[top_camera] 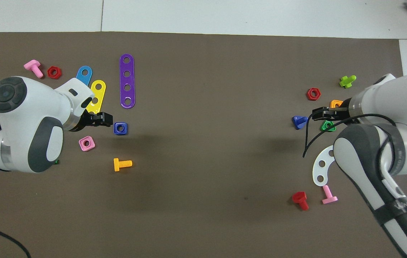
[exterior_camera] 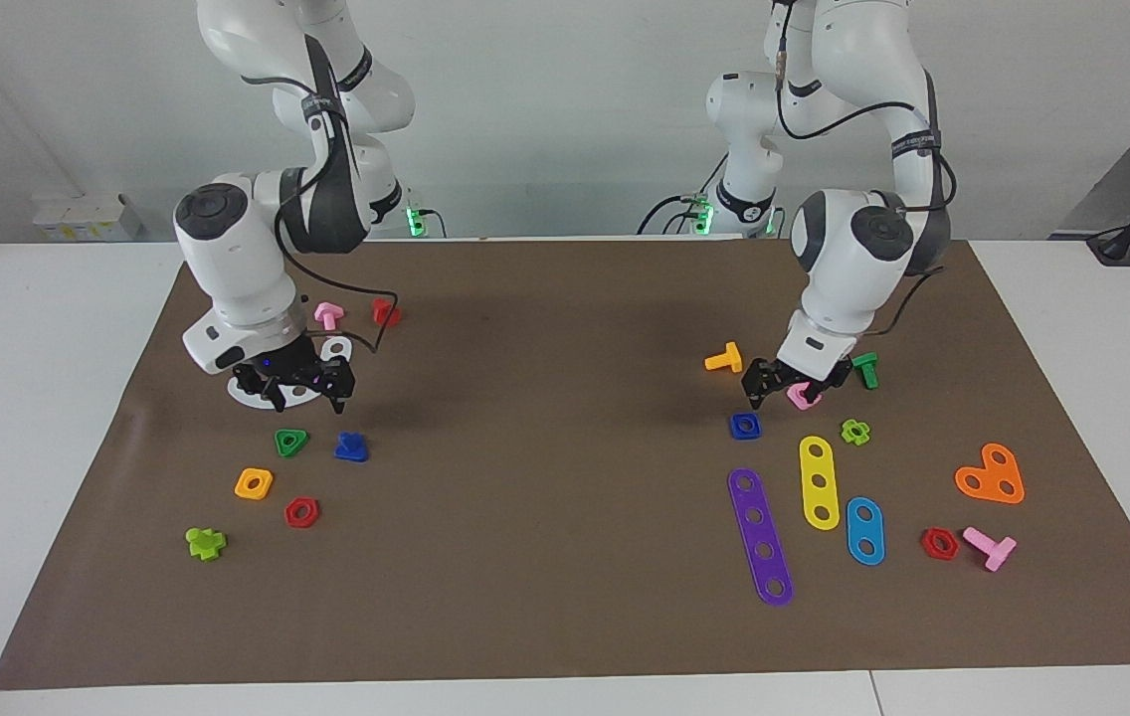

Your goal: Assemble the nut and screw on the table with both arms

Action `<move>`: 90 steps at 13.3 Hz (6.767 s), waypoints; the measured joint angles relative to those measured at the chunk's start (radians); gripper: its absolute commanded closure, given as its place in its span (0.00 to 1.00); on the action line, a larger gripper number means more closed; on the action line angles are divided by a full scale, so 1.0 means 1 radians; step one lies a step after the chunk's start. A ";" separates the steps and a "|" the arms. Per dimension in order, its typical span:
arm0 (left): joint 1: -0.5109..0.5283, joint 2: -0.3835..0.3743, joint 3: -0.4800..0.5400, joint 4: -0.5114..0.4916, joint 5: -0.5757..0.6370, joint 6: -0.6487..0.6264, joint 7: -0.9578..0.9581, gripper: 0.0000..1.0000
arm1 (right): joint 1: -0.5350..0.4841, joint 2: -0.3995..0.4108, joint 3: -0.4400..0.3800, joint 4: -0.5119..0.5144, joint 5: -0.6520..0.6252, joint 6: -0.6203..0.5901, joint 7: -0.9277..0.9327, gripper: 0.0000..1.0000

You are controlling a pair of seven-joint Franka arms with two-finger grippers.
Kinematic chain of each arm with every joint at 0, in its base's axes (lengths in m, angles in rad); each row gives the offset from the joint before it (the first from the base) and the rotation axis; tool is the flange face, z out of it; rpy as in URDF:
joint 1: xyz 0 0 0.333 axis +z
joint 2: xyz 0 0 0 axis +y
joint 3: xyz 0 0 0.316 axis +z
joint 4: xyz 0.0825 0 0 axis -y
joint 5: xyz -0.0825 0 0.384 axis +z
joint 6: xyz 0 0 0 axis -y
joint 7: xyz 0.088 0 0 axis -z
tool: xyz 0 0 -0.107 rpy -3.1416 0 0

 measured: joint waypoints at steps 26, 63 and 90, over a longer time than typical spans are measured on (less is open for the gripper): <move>-0.055 0.103 0.006 0.094 0.006 -0.077 -0.070 1.00 | 0.292 0.095 0.026 0.065 0.004 0.154 0.490 1.00; -0.442 0.313 0.000 0.459 -0.102 -0.121 -0.573 1.00 | -0.068 -0.220 0.013 0.401 0.032 -0.650 -0.026 0.00; -0.324 0.305 0.034 0.561 -0.083 -0.291 -0.493 0.00 | -0.035 -0.202 0.021 0.370 0.031 -0.662 -0.030 0.00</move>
